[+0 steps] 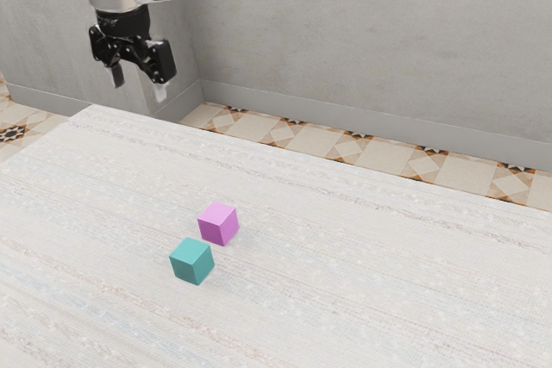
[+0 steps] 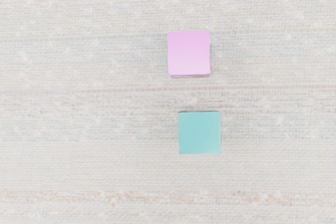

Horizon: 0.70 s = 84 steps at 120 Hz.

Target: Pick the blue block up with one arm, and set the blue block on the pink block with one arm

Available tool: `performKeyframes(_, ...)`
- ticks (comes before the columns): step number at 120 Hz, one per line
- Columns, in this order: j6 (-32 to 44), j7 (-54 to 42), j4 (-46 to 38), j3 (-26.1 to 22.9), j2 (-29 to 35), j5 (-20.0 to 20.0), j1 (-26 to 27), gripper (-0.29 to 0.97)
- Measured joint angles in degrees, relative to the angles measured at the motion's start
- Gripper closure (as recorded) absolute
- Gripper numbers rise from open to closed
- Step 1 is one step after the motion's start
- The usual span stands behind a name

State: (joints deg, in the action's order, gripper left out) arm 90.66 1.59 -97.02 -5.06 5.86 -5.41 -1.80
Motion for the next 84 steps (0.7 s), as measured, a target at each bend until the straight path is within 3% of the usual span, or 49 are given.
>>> performKeyframes(29,12.87,0.09,-12.69,0.13,0.01,0.14,-0.19,0.0)
performKeyframes(84,31.21,0.08,-28.15,0.53,-0.79,2.26,-0.17,0.0)
